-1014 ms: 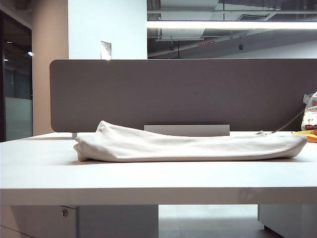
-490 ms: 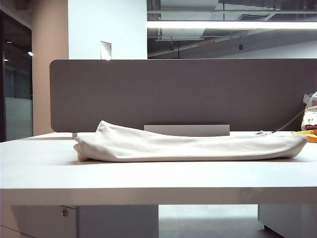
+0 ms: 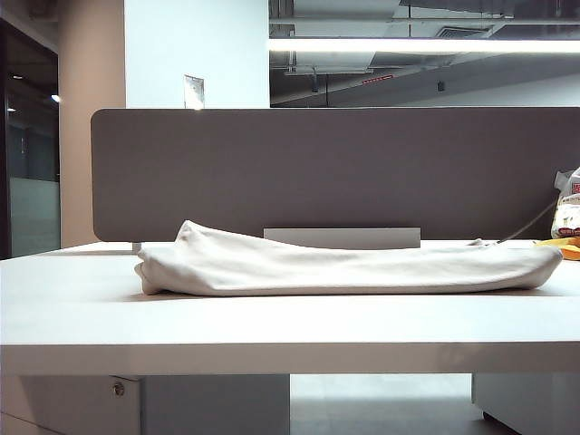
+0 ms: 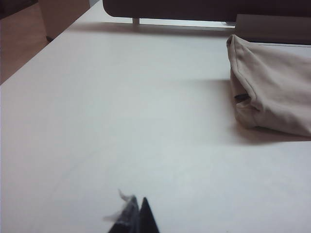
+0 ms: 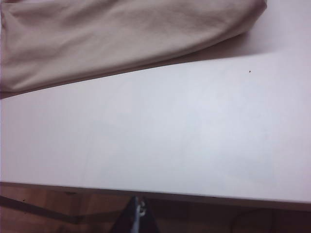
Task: Fold the bottom side of the T-shirt horizontally towards the center, about one-third of the way, then fold the sleeve back towards the center, creating a straight line along the edge of the T-shirt, and finally fold the bottom of the T-shirt up towards the top, creating a neat rectangle.
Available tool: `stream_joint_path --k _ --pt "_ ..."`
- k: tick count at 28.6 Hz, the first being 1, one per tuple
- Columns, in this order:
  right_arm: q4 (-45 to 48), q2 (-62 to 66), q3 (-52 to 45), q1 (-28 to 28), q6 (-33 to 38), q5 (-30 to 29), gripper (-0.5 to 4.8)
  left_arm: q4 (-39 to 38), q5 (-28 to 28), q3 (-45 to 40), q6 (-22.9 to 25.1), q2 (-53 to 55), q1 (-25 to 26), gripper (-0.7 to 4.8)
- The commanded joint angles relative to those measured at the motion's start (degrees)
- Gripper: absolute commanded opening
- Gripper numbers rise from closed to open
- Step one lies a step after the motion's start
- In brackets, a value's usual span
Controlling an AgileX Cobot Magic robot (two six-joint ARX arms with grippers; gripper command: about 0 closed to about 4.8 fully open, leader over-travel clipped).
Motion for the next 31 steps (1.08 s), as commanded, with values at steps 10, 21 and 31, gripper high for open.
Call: stream_joint_path --k 10,21,31 --pt "5.64 -8.09 -0.17 3.87 -9.18 16.31 -0.05 -0.2 0.13 -0.24 -0.17 0.04 -0.02 -0.05" --pt "22.73 -18.45 -11.3 7.17 -9.01 17.94 -0.05 -0.2 0.13 -0.24 -0.17 0.04 0.0 -0.05" --pt "16.52 -21.88 -11.85 7.08 -12.22 20.92 -0.05 -0.2 0.13 -0.24 -0.17 0.04 0.0 -0.05"
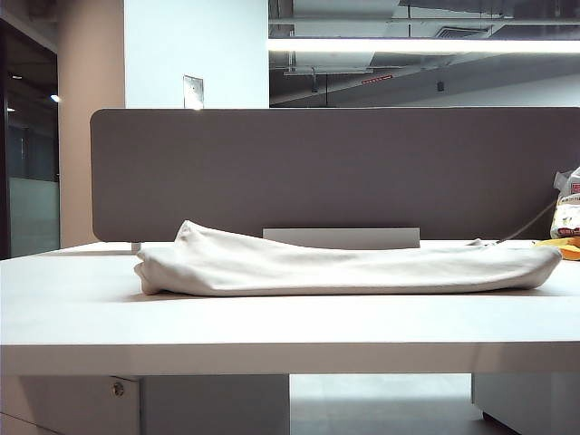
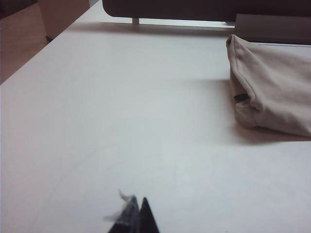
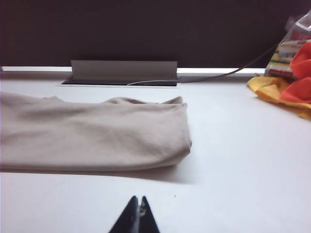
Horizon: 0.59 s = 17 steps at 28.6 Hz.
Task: Fold the bottom side of the T-shirt horizontally towards the center, about one-third of the way, then fold the sleeve back towards the center, creating a straight line along the edge of the T-shirt, and finally fold the bottom of the T-shirt up towards the top, creating a neat rectangle.
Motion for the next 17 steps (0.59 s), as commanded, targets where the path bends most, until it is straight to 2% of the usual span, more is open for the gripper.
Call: stream_joint_path --k 1,5,11,17 --pt "-5.46 -3.23 -0.26 0.02 -2.64 0.31 -0.05 -0.2 0.13 -0.24 -0.17 0.04 -0.02 -0.06" --pt "-12.39 -7.69 -0.26 0.02 -6.25 0.31 -0.05 -0.2 0.13 -0.24 -0.17 0.04 -0.02 -0.05" --pt "-16.2 -7.78 -0.26 0.02 -8.04 1.07 -0.05 -0.2 0.13 -0.24 -0.17 0.04 -0.02 -0.05" --pt "-16.15 -7.78 -0.26 0.07 -8.02 2.89 -0.05 -0.22 0.13 -0.24 -0.17 0.04 -0.02 -0.05"
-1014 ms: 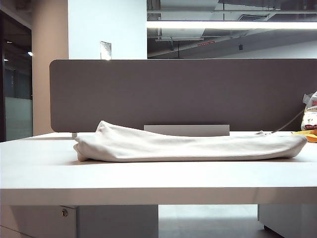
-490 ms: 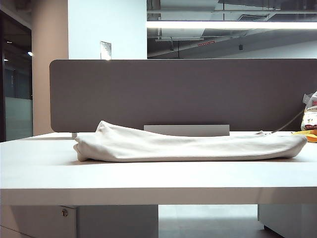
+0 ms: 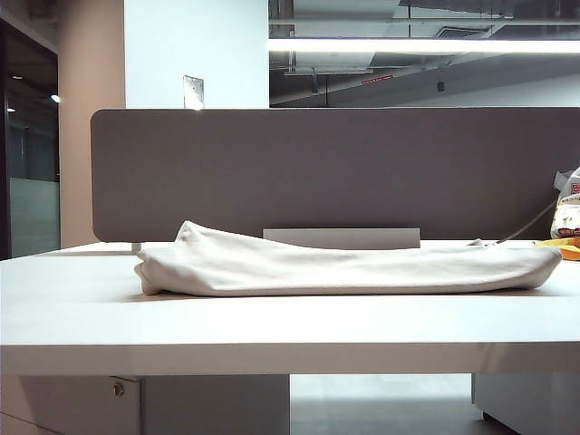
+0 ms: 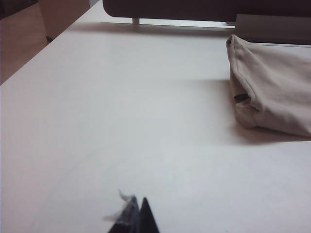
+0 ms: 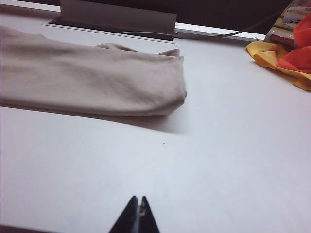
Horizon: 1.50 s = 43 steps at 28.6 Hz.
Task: Fold the bottom side of the T-shirt horizontally towards the center, about one-third of the way, then fold the sleeve back towards the center, creating a straight line along the edge of the T-shirt, and finally fold the bottom of the T-shirt up towards the top, creating a neat rectangle.
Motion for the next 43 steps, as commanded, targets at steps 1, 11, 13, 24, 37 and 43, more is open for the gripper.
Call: stream_joint_path --k 1,11,13,24,37,43 --pt "0.74 -0.02 -0.24 0.04 -0.24 1.9 -0.05 -0.2 0.13 -0.24 -0.17 0.04 -0.02 -0.05" --pt "0.74 -0.02 -0.24 0.11 1.92 3.87 -0.05 -0.2 0.13 -0.24 -0.17 0.04 -0.02 -0.05" --pt "0.85 -0.02 -0.24 0.13 2.56 3.85 -0.05 -0.2 0.13 -0.24 -0.17 0.04 -0.02 -0.05" --pt "2.8 -0.02 -0.24 0.0 2.93 3.43 -0.05 -0.17 0.13 -0.24 -0.17 0.04 -0.02 -0.06" --pt "2.8 -0.02 -0.24 0.02 2.93 3.45 -0.05 -0.17 0.13 -0.24 -0.17 0.04 -0.02 -0.06" --pt "2.8 -0.02 -0.24 0.02 2.93 3.43 -0.05 -0.17 0.13 -0.24 -0.17 0.04 -0.02 -0.05"
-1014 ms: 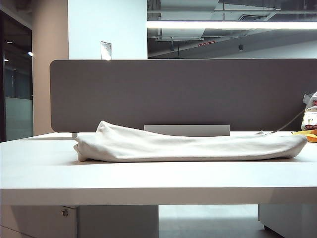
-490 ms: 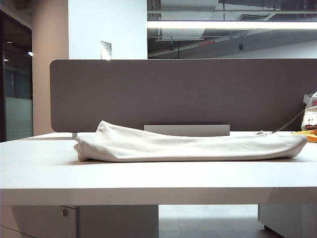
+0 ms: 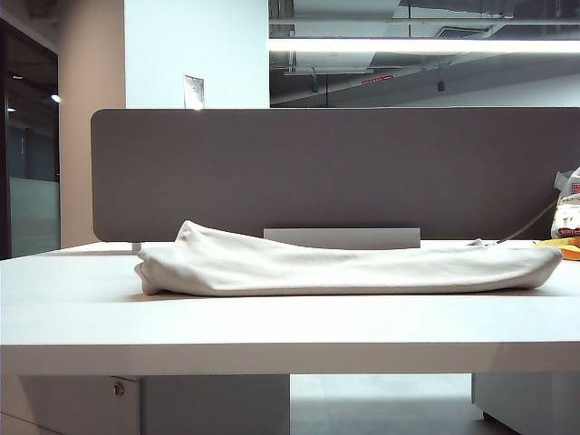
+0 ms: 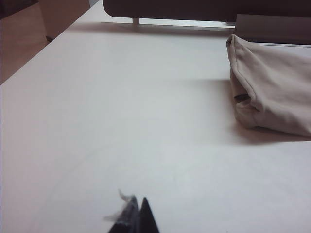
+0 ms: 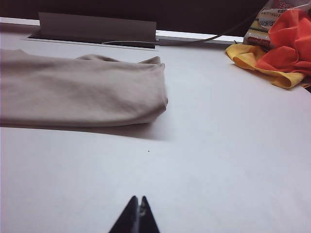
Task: Fold the bottom side of the T-shirt horizontally towards the center, about one-third of the way, then fold the sleeve back towards the center, creating a straight line along the edge of the T-shirt, and finally fold the bottom of the T-shirt up towards the top, creating a neat rectangle.
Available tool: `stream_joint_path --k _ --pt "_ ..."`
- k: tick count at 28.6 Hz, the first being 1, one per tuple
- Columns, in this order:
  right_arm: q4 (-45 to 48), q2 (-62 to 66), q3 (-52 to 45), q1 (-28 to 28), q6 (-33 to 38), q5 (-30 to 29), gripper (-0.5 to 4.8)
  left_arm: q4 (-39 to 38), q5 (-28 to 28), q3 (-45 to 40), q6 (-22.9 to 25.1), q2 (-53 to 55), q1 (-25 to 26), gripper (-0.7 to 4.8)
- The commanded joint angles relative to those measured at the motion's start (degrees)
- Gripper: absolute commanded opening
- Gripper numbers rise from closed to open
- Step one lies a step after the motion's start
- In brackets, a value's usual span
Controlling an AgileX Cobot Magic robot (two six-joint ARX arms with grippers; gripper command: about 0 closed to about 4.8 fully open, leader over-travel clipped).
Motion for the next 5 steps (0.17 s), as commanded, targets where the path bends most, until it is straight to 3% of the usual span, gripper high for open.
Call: stream_joint_path --k 1,5 --pt "0.96 0.0 -0.24 0.02 0.22 -0.11 -0.05 -0.2 0.13 -0.24 -0.17 0.04 -0.02 -0.05" --pt "0.96 0.0 -0.24 0.02 0.22 -0.11 -0.05 -0.2 0.13 -0.24 -0.17 0.04 -0.02 -0.06"
